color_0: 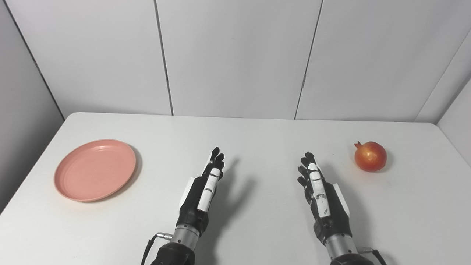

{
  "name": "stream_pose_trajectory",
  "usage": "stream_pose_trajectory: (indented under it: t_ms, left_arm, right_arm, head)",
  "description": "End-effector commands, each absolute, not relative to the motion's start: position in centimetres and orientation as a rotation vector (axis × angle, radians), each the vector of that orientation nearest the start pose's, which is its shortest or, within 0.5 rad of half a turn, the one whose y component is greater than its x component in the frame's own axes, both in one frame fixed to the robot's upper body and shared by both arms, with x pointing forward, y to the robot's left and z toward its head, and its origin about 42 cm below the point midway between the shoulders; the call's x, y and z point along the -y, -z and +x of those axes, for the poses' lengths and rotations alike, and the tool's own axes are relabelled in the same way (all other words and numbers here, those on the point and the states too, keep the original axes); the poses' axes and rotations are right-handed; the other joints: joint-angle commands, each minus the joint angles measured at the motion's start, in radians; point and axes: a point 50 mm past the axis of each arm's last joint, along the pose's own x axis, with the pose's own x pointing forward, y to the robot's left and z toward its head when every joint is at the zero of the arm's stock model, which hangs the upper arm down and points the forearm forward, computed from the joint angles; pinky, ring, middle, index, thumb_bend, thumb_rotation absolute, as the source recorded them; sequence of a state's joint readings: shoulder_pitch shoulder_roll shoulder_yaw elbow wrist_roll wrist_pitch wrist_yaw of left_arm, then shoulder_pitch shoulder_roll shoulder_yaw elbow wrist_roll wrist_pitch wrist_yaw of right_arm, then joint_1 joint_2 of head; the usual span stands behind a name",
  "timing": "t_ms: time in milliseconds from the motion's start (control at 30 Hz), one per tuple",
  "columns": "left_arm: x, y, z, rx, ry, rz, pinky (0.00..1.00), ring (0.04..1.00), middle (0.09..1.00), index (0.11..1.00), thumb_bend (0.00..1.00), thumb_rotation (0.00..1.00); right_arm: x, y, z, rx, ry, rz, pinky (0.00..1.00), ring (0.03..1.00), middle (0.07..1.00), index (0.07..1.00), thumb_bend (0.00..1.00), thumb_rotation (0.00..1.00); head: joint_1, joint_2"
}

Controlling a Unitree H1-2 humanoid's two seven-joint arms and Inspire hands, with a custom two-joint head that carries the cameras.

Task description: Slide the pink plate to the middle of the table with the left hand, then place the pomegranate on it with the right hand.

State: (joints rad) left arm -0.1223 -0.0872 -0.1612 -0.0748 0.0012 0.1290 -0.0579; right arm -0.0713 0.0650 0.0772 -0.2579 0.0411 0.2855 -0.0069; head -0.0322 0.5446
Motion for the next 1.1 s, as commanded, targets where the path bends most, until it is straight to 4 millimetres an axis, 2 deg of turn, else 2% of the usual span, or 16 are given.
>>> stream_pose_trajectory:
  t_ms: [0,167,467,700,833,1067]
  left_arm:
    - [-11.6,-16.1,31.8,0.128,0.280,-0.096,1.00,1.000,1.000,1.000,0.42,1.00]
    - [-11.3,-16.0,31.9,0.123,0.283,-0.101,1.00,1.000,1.000,1.000,0.42,1.00]
    - [-9.0,-15.6,31.8,0.107,0.265,-0.091,1.00,1.000,1.000,1.000,0.42,1.00]
    - [-7.2,-15.6,31.8,0.089,0.250,-0.080,0.98,0.998,1.000,1.000,0.42,1.00]
    - [-6.6,-15.5,31.8,0.089,0.251,-0.065,0.98,0.999,1.000,1.000,0.42,1.00]
    - [-6.5,-15.5,31.7,0.086,0.244,-0.067,0.99,1.000,1.000,1.000,0.41,1.00]
  right_arm:
    - [16.1,-18.3,30.2,0.114,-0.116,0.109,0.98,0.978,0.981,0.986,0.27,1.00]
    - [16.4,-18.0,30.2,0.115,-0.113,0.097,0.97,0.974,0.978,0.983,0.27,1.00]
    - [18.6,-17.8,29.8,0.114,-0.130,0.098,0.98,0.976,0.983,0.991,0.25,1.00]
    - [19.9,-17.8,30.0,0.118,-0.164,0.136,1.00,0.992,0.999,1.000,0.26,1.00]
    - [20.2,-17.7,29.8,0.121,-0.167,0.134,1.00,0.989,0.994,0.996,0.25,1.00]
    - [20.1,-17.9,29.7,0.122,-0.162,0.128,1.00,0.980,0.987,0.992,0.23,1.00]
  head:
    - [0.001,0.000]
    - [0.033,-0.011]
    - [0.205,-0.052]
    - [0.301,-0.077]
    - [0.317,-0.084]
    - [0.306,-0.083]
